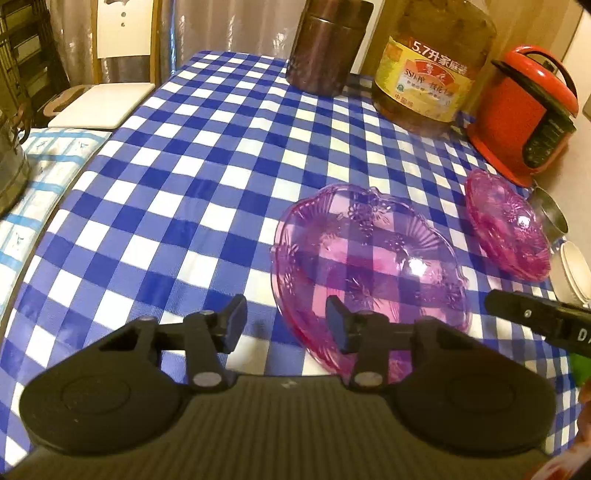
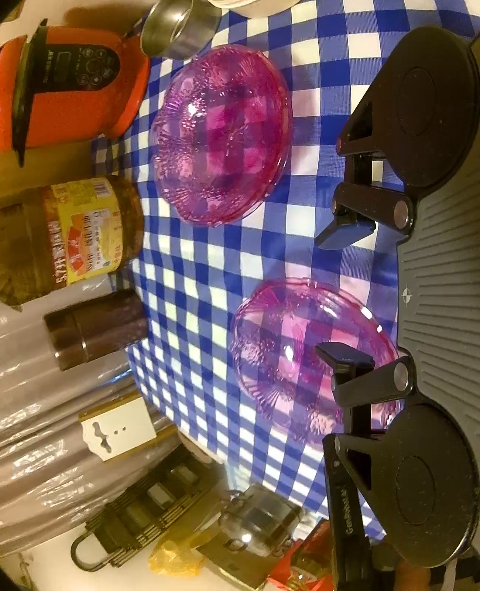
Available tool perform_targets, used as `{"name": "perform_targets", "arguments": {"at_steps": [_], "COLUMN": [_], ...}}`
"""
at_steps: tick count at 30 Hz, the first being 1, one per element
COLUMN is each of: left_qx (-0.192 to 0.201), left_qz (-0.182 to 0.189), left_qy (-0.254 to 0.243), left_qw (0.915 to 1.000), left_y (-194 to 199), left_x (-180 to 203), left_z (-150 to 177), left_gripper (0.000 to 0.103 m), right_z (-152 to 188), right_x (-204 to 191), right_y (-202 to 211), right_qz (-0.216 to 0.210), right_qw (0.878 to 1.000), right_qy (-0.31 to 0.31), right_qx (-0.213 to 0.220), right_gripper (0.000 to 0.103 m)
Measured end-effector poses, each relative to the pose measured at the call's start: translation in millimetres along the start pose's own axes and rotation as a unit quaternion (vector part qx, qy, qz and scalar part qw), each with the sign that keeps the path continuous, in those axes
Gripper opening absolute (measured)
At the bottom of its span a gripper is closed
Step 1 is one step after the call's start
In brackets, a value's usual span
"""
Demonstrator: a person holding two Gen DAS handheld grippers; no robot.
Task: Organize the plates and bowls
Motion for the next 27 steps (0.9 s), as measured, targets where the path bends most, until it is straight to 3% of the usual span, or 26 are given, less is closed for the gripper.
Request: {"name": "perform_targets", "arguments": {"at_steps": [4,16,19,24,27], "left_qx": [0.007,-0.021,-0.019,-0.019,-0.018], "left_qz": [0.006,-0.012,-0.014,-0.014,-0.016], "left_qy": [0.002,-0.009,-0.007,-0.006,-0.006], "left_qw": [1.0,0.9997,0.9997,0.9997,0.9997], "left_y": [-6,-27,-26,-26,-26], "left_x": [-3,5,5,5,4], "left_z": [-4,-5,-5,-4,-4], "left_gripper": [0.037,0.017,0.016,0.016,0.016], "right_z": [0,0,1,1,2], "right_x": [7,13,11,9,9], "right_y": [-15,-42,-47,-48,-50], "right_qz": [-0.001,-0.026,-0.029,-0.028,-0.031], "right_qw": [1.0,0.999,0.999,0.999,0.998], "right_qy": [-0.01,-0.025,-0.025,-0.024,-0.026], "right_qx": [-0.012,-0.029,-0.032,-0.035,-0.039], "right_gripper": [0.056,0.055,0.042,0.035,0.022]}}
Point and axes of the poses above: each gripper's, at about its wrist camera, not at the fingertips, and y roughly against the way its jaws point, x to its right, z to its underside, the point moved 1 cm from there along -y, roughly the way its jaws point, and after that the axes turned 2 degrees about -y, right-handed, at the moved point
